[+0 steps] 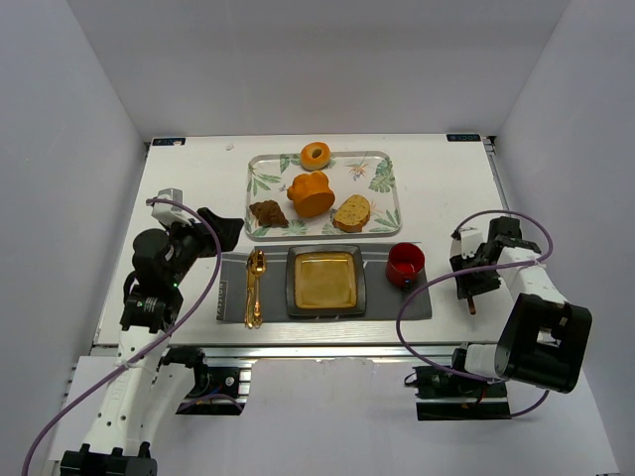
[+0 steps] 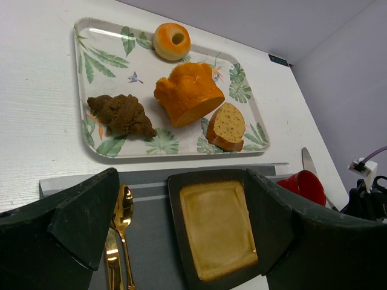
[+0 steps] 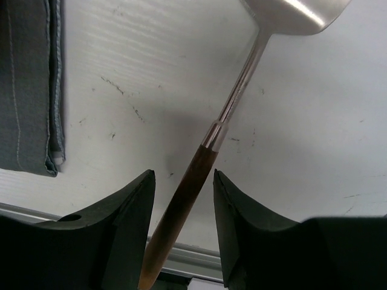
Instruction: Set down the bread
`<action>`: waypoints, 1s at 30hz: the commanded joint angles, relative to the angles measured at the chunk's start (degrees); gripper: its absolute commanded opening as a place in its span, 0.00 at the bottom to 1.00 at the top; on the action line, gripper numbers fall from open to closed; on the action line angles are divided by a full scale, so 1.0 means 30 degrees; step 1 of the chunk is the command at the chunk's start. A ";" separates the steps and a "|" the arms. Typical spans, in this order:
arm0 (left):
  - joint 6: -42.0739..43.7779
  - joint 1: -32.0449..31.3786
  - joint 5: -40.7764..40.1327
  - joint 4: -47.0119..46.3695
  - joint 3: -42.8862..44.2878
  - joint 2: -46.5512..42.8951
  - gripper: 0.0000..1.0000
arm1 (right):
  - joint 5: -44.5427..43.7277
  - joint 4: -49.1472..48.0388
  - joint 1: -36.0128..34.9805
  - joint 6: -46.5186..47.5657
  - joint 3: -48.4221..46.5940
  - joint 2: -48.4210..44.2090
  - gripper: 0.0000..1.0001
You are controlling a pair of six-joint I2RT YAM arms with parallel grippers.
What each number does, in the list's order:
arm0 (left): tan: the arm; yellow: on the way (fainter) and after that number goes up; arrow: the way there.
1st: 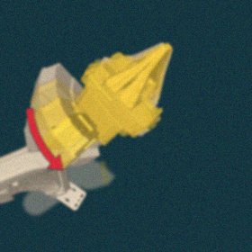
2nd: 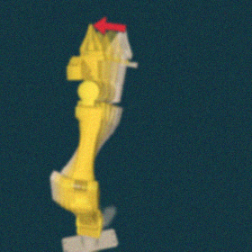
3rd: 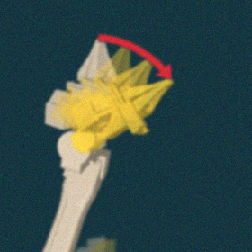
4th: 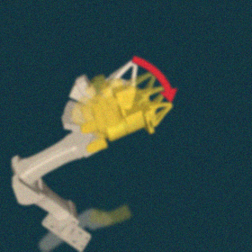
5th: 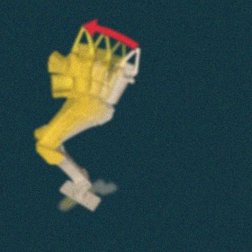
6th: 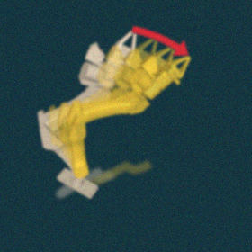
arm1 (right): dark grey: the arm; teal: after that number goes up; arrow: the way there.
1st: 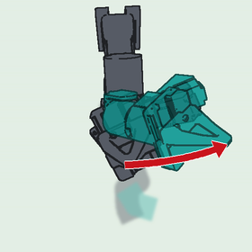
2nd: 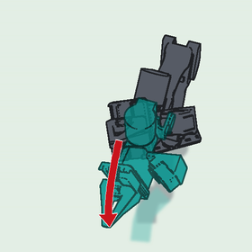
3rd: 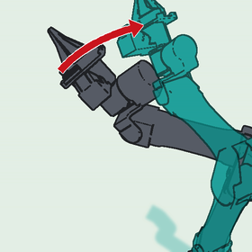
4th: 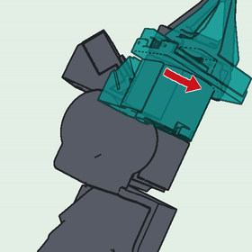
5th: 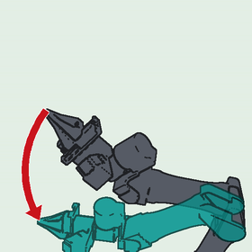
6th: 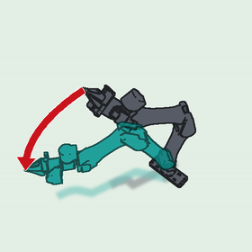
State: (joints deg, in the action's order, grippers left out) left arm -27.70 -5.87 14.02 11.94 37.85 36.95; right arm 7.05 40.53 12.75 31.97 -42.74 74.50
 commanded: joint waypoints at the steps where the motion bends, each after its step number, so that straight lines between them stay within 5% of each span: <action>1: 0.0123 -0.0065 0.0248 -0.0261 -0.0223 -0.0246 0.94 | -0.0328 -0.0356 0.0085 0.0419 0.0360 0.0215 0.48; 8: 0.0123 -0.0065 0.0248 -0.0524 -0.0223 0.0017 0.94 | -0.0006 -0.1118 0.0114 0.0009 0.0302 0.0742 0.38; 15: 0.0123 -0.0065 0.0307 -0.0759 -0.0047 0.0310 0.94 | 0.0316 -0.1937 0.0114 -0.0167 -0.0955 0.1269 0.17; 30: -0.0022 -0.0065 0.0658 -0.1432 0.0656 0.1424 0.94 | 0.2103 -0.3052 0.0114 -0.0841 -0.8805 0.6834 0.13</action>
State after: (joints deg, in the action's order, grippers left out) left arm -27.70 -5.87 15.14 9.45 37.87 41.28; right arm 11.00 32.82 12.80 30.41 -65.28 92.88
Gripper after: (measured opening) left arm 0.931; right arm 0.220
